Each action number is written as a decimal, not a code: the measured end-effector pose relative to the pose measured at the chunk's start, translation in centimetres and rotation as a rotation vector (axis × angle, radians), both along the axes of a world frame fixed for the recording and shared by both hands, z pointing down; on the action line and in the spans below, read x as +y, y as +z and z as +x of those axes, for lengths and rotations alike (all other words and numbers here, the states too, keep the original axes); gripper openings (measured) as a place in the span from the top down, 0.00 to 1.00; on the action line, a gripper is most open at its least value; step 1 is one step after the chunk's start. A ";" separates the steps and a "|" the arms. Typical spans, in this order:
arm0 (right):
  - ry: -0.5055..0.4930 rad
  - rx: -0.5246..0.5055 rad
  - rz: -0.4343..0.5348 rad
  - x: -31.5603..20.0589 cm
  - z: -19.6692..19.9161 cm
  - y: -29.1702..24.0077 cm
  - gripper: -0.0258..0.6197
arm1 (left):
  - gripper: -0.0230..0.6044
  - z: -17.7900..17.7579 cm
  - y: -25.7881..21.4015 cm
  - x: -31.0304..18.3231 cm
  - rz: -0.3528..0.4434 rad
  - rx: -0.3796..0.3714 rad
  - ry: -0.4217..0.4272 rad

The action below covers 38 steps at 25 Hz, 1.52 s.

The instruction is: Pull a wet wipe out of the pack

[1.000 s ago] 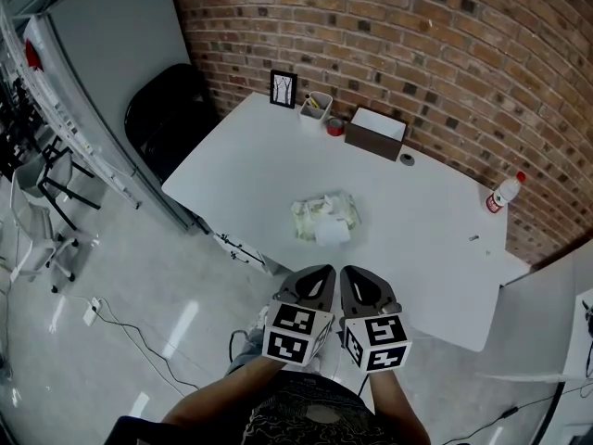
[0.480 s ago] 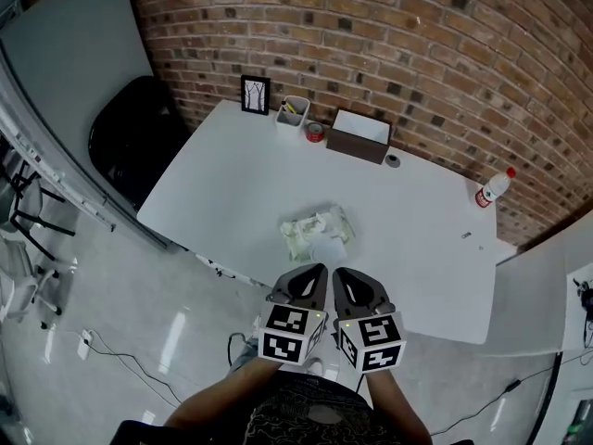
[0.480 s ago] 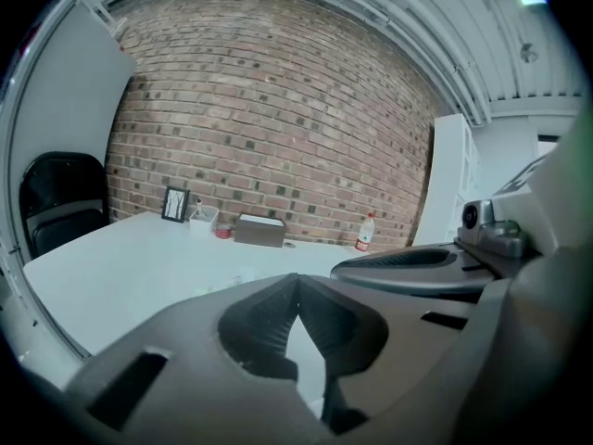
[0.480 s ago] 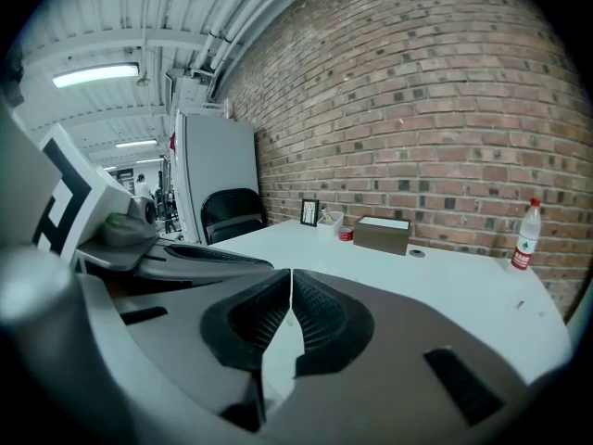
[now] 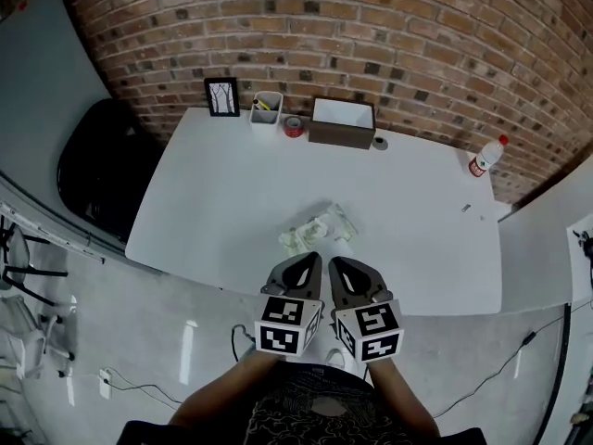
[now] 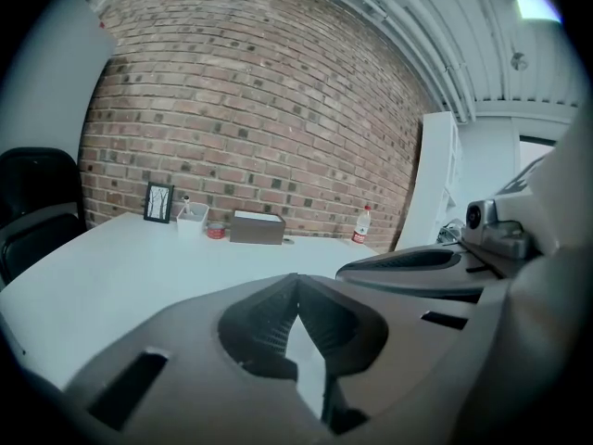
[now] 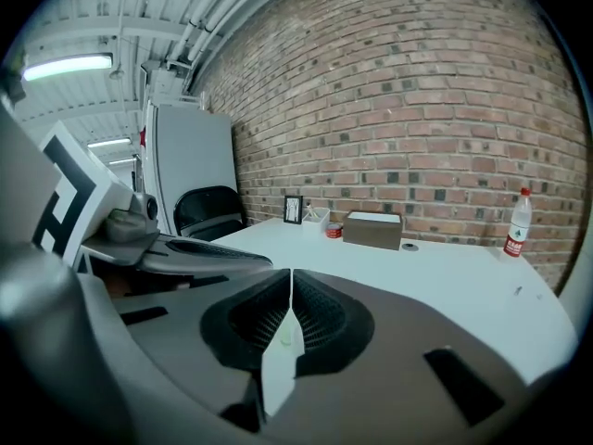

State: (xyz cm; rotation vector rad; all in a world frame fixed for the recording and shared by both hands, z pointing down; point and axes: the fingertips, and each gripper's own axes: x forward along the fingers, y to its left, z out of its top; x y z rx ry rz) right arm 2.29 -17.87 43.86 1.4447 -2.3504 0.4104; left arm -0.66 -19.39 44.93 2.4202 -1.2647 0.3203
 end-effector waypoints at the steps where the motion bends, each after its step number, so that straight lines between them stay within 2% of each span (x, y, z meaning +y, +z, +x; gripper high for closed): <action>1: 0.012 0.002 -0.002 -0.4 -0.1 0.2 0.93 | 0.95 -0.2 0.1 -0.4 -0.001 -0.001 0.010; 11: 0.135 0.040 -0.037 -2.7 -0.8 2.3 0.93 | 0.95 -1.6 1.8 -2.9 -0.017 -0.019 0.104; 26: 0.286 0.019 -0.117 -6.3 -0.5 6.2 0.92 | 0.95 -1.7 4.0 -6.6 -0.035 -0.054 0.235; 28: 0.300 0.012 -0.129 -6.5 -0.3 6.7 0.90 | 0.95 -1.5 4.2 -7.0 -0.038 -0.058 0.247; 31: 0.308 -0.009 -0.147 -6.9 -0.3 7.3 0.83 | 0.95 -1.1 4.6 -7.6 -0.047 -0.057 0.257; 38: 0.336 -0.021 -0.184 -7.4 -0.3 8.9 0.82 | 0.95 -1.0 5.3 -8.1 -0.051 -0.071 0.278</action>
